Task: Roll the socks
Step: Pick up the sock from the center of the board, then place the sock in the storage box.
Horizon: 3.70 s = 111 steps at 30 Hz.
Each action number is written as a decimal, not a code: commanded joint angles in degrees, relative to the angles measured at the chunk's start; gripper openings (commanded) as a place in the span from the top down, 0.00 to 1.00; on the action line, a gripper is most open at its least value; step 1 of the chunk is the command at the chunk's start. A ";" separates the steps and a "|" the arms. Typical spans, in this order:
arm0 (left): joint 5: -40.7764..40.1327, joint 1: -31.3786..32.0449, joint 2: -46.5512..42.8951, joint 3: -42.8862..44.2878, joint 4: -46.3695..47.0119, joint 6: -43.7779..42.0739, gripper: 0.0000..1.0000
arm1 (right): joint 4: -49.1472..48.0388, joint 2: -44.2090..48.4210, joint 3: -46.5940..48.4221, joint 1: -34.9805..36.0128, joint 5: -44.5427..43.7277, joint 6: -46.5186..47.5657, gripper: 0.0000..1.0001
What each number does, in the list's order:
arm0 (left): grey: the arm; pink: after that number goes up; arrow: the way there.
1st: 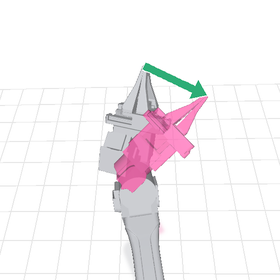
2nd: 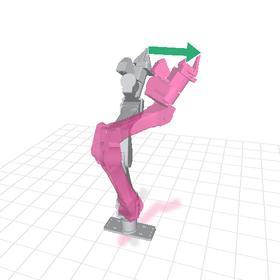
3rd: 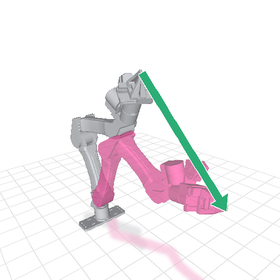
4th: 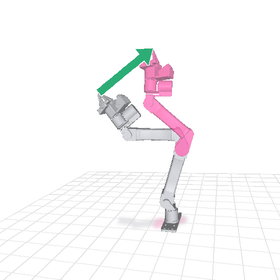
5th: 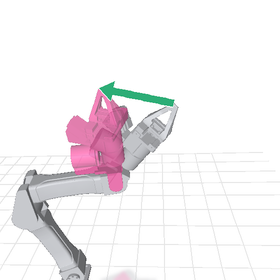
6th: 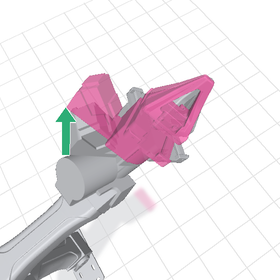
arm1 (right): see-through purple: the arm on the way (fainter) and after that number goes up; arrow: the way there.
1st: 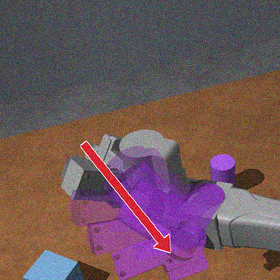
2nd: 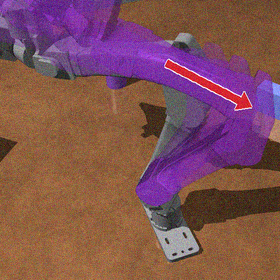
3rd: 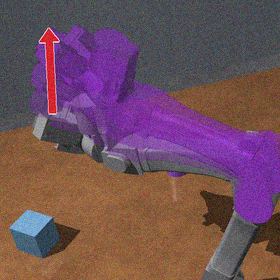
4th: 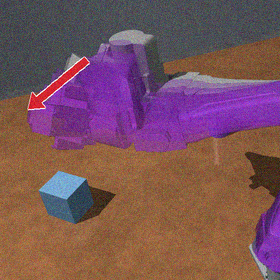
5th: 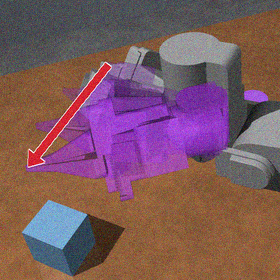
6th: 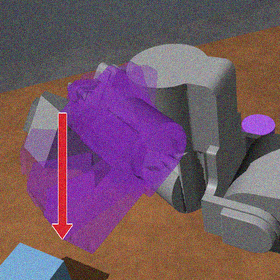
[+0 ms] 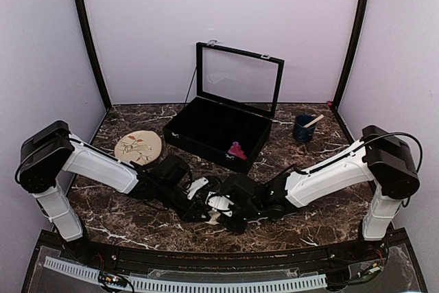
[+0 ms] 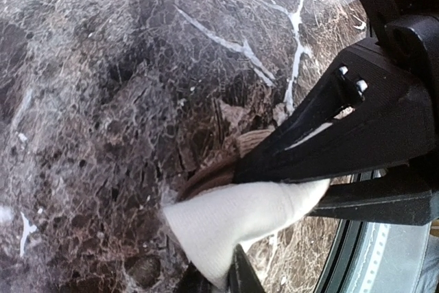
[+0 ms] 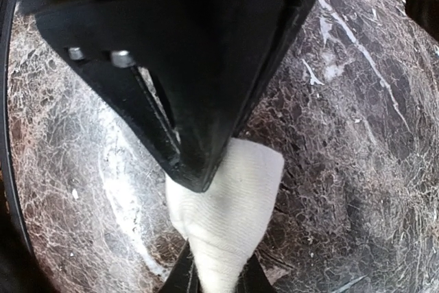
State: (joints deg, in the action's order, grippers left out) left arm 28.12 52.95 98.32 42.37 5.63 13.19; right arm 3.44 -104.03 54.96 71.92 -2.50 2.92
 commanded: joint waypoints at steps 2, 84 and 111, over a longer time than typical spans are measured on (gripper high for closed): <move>-10.35 -0.03 0.77 -3.21 -9.18 4.34 0.82 | 0.48 0.93 1.27 0.44 2.85 -0.81 1.00; -34.45 -6.89 -17.92 -2.28 -14.57 24.87 0.50 | 39.55 -21.37 52.34 -35.96 -3.07 -2.23 1.00; -32.34 -6.95 -18.35 -2.89 -13.38 24.63 0.51 | 51.31 -32.62 63.11 -35.97 -2.09 -5.44 1.00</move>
State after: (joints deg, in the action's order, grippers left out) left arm -4.93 46.39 80.68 39.09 -8.21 38.59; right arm 50.19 -132.97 115.31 36.14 -4.05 -0.99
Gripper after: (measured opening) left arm 0.493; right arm 0.112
